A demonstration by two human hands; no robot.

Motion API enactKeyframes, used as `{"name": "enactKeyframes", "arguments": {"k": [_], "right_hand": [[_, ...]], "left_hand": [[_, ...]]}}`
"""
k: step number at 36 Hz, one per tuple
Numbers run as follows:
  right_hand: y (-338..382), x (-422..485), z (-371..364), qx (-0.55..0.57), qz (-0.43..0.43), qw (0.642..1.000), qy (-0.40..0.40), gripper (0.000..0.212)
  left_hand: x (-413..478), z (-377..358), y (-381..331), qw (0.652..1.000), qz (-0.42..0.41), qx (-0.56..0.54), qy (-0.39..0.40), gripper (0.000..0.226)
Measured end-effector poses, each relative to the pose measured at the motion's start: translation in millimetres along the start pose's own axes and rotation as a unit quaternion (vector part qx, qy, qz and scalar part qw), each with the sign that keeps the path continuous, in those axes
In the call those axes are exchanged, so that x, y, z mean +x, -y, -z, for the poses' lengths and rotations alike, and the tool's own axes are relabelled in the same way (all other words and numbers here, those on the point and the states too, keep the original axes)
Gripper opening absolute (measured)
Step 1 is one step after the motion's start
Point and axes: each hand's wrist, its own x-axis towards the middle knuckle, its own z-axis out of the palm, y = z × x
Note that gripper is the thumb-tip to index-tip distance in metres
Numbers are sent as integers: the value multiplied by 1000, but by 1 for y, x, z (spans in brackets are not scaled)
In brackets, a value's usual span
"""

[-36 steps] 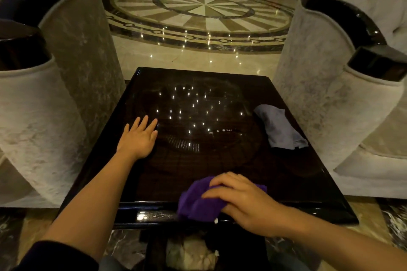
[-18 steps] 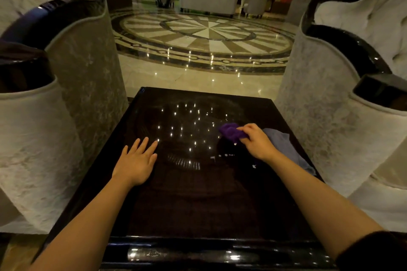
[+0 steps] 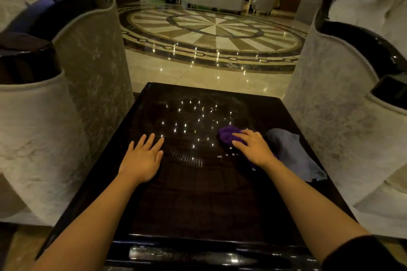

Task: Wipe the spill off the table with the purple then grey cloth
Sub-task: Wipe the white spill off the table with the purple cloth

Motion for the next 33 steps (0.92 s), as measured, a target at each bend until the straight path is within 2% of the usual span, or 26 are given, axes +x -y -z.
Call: {"name": "enactKeyframes", "arguments": {"k": [11,16,25,29,32,33], "right_hand": [[56,-65,-25,13,128,989,70,42],[76,-110,-28,-18,180,979,92,46],[98,-182,-15,-49,288,950,106,47],[91,-205,-13,-71,358,924,115,34],[89,-224,-16,-28,331,925,184,39],[88,-229,-17,-24,325,929,176,44]], "left_hand": [[-1,0,0,1000,3,-3,2,51],[-2,-1,0,1000,4,-2,-3,51],[-3,1,0,1000,5,-7,6,51],[-3,3,-1,1000,3,-8,8,51],[-2,3,-2,1000,2,-5,9,51],[-2,3,-2,1000,2,-5,9,51]]}}
